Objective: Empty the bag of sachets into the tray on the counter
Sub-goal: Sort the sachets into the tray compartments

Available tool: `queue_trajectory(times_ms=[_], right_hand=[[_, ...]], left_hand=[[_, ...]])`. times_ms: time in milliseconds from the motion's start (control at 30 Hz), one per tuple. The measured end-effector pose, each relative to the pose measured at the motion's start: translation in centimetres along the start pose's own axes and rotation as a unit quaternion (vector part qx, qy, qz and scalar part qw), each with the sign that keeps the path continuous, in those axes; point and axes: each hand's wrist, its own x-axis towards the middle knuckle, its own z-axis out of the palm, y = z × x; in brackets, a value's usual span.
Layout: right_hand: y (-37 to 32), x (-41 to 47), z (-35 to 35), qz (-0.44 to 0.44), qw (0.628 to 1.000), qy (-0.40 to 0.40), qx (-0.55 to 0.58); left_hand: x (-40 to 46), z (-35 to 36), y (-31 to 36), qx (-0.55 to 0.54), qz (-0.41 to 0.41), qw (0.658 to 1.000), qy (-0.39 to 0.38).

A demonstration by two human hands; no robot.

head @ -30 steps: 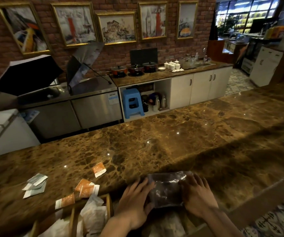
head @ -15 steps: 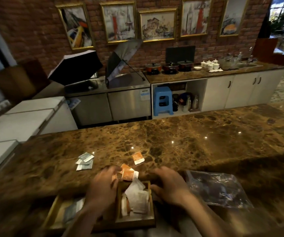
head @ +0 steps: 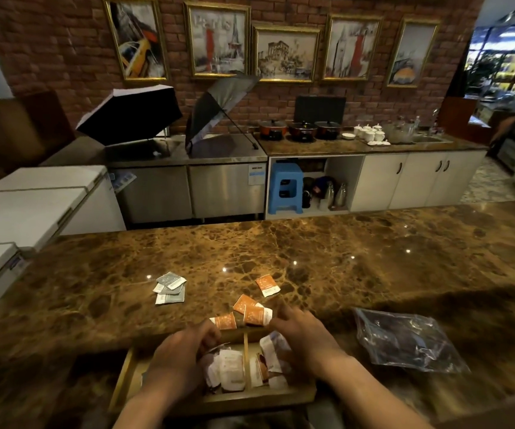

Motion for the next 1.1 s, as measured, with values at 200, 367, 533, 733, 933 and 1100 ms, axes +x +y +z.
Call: queue_trajectory(times_ms=[200, 367, 533, 733, 933, 1100], right_hand=[[0.7, -0.4, -1.2, 0.069, 0.991, -0.002, 0.113], [0.3, -0.7, -1.5, 0.055, 0.993, 0.063, 0.086], [-0.3, -0.9, -0.6, 0.042, 0.985, -0.111, 0.125], [2.6, -0.3, -1.6, 0.056, 0.983, -0.012, 0.173], [2.9, -0.1, -2.0, 0.041, 0.987, 0.002, 0.154], [2.0, 0.0, -1.3, 0.005, 0.988, -0.064, 0.142]], left_hand=[[1.0, -0.1, -0.7, -0.025, 0.008, 0.997, 0.069], [1.1, -0.3, 0.4, -0.008, 0.047, 0.995, 0.088], [0.2, -0.4, 1.2, 0.030, 0.065, 0.997, -0.016], [0.1, -0.3, 1.2, 0.020, 0.041, 0.999, -0.028], [0.2, 0.1, 1.4, 0.049, 0.004, 0.997, -0.061], [0.3, 0.0, 1.7, 0.077, 0.019, 0.994, -0.075]])
